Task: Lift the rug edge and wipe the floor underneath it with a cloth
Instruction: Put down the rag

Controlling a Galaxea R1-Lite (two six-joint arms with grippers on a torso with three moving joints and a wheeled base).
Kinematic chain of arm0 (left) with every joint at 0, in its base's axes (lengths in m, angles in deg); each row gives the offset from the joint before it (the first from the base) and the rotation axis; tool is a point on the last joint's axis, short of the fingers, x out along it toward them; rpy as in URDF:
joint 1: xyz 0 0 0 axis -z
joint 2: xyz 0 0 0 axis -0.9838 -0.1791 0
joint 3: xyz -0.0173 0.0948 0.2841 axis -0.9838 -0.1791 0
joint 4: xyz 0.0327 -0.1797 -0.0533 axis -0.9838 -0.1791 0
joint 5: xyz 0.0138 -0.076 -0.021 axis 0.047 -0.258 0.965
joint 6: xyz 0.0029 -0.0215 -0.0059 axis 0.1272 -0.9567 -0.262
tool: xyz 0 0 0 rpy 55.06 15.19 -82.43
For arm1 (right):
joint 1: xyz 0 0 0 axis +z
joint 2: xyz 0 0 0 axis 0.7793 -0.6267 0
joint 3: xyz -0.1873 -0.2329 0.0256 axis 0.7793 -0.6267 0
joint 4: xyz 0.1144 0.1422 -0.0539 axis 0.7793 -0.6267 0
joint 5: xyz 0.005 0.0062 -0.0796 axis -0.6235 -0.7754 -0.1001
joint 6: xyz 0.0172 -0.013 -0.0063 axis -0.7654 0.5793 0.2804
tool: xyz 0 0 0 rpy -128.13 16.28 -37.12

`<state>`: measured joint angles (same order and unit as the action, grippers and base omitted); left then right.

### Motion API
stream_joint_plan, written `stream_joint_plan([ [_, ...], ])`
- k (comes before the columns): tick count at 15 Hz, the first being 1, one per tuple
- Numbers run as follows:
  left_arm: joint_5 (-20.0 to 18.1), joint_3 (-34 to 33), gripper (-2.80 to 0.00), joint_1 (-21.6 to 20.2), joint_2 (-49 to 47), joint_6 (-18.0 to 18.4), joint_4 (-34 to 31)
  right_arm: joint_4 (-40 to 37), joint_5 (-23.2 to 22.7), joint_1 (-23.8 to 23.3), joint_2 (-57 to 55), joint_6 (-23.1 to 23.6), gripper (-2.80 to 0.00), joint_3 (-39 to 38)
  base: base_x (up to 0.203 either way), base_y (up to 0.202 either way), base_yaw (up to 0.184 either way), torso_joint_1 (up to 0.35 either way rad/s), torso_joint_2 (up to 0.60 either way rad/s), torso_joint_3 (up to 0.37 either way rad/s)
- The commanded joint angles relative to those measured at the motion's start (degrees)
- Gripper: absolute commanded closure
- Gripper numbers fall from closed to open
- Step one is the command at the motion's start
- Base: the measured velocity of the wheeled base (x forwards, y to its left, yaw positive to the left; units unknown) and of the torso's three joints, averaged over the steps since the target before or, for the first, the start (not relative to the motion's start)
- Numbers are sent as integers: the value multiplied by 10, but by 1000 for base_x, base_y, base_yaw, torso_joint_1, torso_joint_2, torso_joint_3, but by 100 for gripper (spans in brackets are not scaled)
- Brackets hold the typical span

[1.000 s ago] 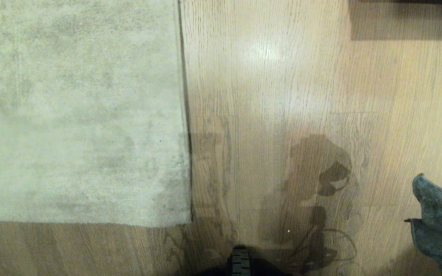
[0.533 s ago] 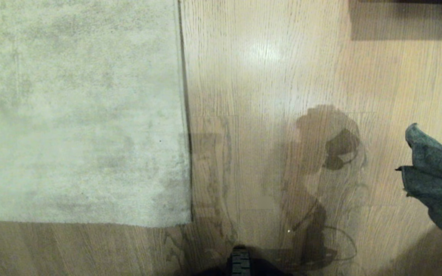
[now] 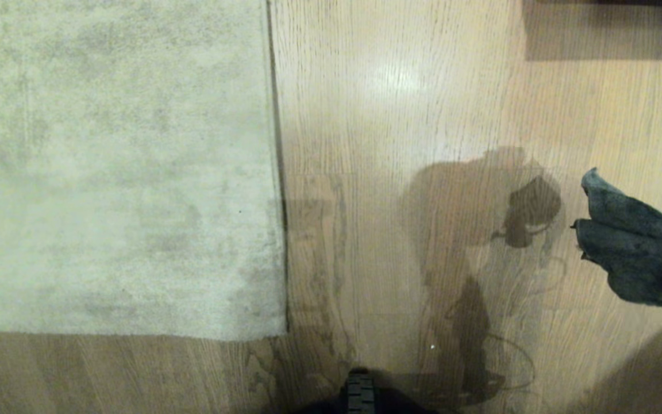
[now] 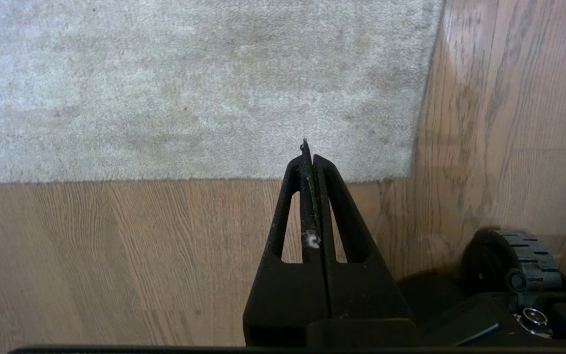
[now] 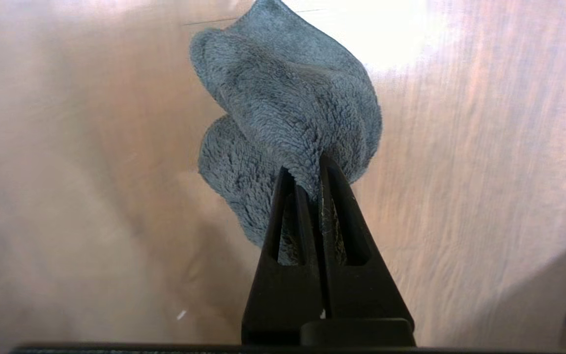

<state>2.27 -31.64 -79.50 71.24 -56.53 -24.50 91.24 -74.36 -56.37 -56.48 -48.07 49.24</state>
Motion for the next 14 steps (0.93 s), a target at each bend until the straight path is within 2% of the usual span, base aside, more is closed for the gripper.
stream_joint_plan([
  [1, 0, 0, 0, 0, -1, 0, 0, 81, -1, -19, -121, -3, 0, 2, 0, 0, 0, 0, 0, 0],
  [6, 0, 0, 0, 0, -1, 0, 0, 267, -1, -47, -295, -4, 0, 49, 0, 0, 0, 0, 0, 0],
  [14, -1, 0, 0, 0, -1, 0, 0, 285, -1, -63, -330, -3, 0, 110, 0, 0, 0, 0, 0, 0],
])
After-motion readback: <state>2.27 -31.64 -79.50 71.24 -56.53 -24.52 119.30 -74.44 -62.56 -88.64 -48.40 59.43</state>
